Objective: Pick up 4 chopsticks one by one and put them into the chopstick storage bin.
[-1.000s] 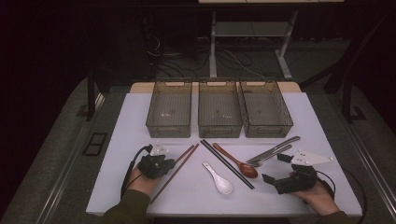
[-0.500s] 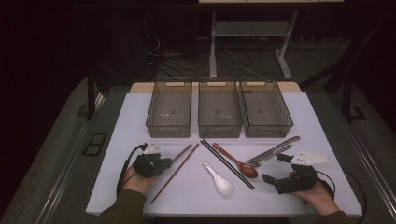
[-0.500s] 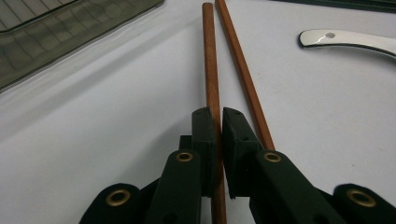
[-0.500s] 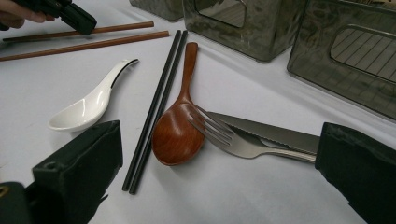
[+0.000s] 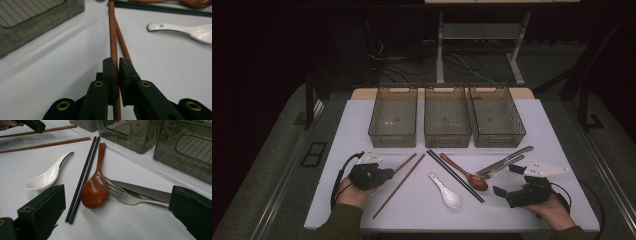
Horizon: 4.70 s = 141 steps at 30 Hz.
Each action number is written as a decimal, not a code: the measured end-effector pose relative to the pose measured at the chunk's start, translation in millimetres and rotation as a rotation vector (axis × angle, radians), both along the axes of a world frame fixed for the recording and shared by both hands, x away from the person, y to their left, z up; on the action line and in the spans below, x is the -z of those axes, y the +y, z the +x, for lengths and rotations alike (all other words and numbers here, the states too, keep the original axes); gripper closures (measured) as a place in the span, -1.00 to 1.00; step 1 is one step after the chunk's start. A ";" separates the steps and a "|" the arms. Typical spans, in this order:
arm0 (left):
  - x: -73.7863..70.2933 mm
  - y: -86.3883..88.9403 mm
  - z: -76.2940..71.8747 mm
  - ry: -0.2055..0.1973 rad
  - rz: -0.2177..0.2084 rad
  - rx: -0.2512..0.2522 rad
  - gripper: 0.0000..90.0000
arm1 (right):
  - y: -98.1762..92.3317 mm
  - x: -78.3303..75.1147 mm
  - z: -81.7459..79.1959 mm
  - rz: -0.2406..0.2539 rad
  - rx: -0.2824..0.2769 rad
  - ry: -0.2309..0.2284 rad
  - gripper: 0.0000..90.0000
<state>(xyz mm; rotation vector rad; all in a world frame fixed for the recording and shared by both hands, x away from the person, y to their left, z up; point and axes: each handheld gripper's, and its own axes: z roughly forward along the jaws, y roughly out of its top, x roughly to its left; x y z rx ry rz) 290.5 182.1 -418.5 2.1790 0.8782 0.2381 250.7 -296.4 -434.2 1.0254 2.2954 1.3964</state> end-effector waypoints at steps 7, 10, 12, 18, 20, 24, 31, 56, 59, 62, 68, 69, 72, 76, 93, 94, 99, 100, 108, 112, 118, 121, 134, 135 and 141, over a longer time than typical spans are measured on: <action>-8.3 0.5 -1.1 -0.013 -0.019 0.020 0.85 | -0.1 0.0 0.5 0.001 0.000 0.002 -0.98; -11.9 -1.2 0.2 -0.021 -0.026 0.024 0.85 | -0.5 0.2 0.8 0.015 0.000 0.009 -0.98; -15.4 -2.0 1.3 -0.037 -0.020 0.026 0.85 | -0.1 0.2 0.5 0.020 -0.001 0.008 -0.98; -23.9 -4.3 5.8 -0.057 -0.049 0.027 0.85 | 3.5 2.3 0.8 0.015 -0.006 0.015 -0.98; -24.6 -4.6 8.5 -0.057 -0.053 0.028 0.85 | 5.3 3.1 0.7 0.011 -0.012 0.018 -0.98; -24.8 -5.9 10.3 -0.051 -0.059 0.028 0.85 | 6.4 3.3 0.6 0.007 -0.014 0.016 -0.98; -30.3 -8.6 15.7 -0.059 -0.081 0.024 0.85 | 5.5 3.3 1.5 0.011 -0.010 0.019 -0.98; -50.3 -16.4 64.1 -0.080 -0.173 -0.025 0.85 | 2.5 2.6 1.3 0.025 0.003 0.020 -0.98; -51.3 -18.8 73.1 -0.072 -0.171 -0.038 0.86 | 2.2 2.7 1.5 0.024 0.003 0.021 -0.98; -53.0 -21.6 81.5 -0.072 -0.153 -0.053 0.86 | 1.9 2.3 1.3 0.029 0.003 0.018 -0.98; -58.9 -24.5 97.0 -0.075 -0.120 -0.077 0.86 | 1.2 1.7 0.8 0.032 0.003 0.016 -0.98; -60.2 -24.7 99.5 -0.078 -0.119 -0.082 0.86 | 1.2 1.6 0.7 0.033 0.003 0.019 -0.98; -64.9 -24.9 107.3 -0.088 -0.113 -0.105 0.86 | 1.2 1.3 0.5 0.036 0.006 0.016 -0.98; -69.6 -25.0 120.5 -0.089 -0.111 -0.118 0.86 | 1.7 0.7 -0.6 0.039 0.004 0.019 -0.98; -80.3 -24.4 180.2 -0.112 -0.122 -0.162 0.86 | 1.6 -1.1 -2.3 0.050 -0.001 0.011 -0.98; -79.8 -25.3 183.8 -0.113 -0.115 -0.170 0.86 | 1.5 -1.1 -2.3 0.050 -0.001 0.011 -0.98; -74.1 -27.6 200.7 -0.129 -0.105 -0.199 0.86 | 1.1 -1.1 -2.2 0.047 0.007 0.005 -0.98; -73.0 -27.3 202.8 -0.127 -0.112 -0.203 0.86 | 0.8 -1.1 -2.5 0.049 0.008 0.004 -0.98; -60.6 -22.5 217.3 -0.162 -0.107 -0.242 0.86 | -0.1 -0.5 -1.7 0.049 0.010 0.003 -0.98; -55.8 -19.3 220.6 -0.151 -0.097 -0.268 0.86 | 0.2 -0.2 -1.5 0.049 0.016 0.006 -0.98; -53.9 -25.5 220.7 -0.152 -0.099 -0.298 0.84 | 0.2 -0.2 -1.7 0.051 0.018 0.000 -0.98; -53.6 -27.9 220.8 -0.161 -0.065 -0.314 0.53 | -0.1 -0.6 -2.4 0.052 0.017 0.002 -0.98; -54.8 -33.4 215.0 -0.131 -0.082 -0.274 0.03 | 0.6 -0.3 -1.4 0.056 0.014 0.004 -0.98; -55.2 -34.2 214.0 -0.133 -0.082 -0.267 0.02 | 0.8 -0.1 -1.4 0.056 0.014 0.009 -0.98; -61.6 -36.9 206.5 -0.121 -0.055 -0.234 -0.15 | 1.5 -0.3 -2.4 0.053 0.013 0.012 -0.98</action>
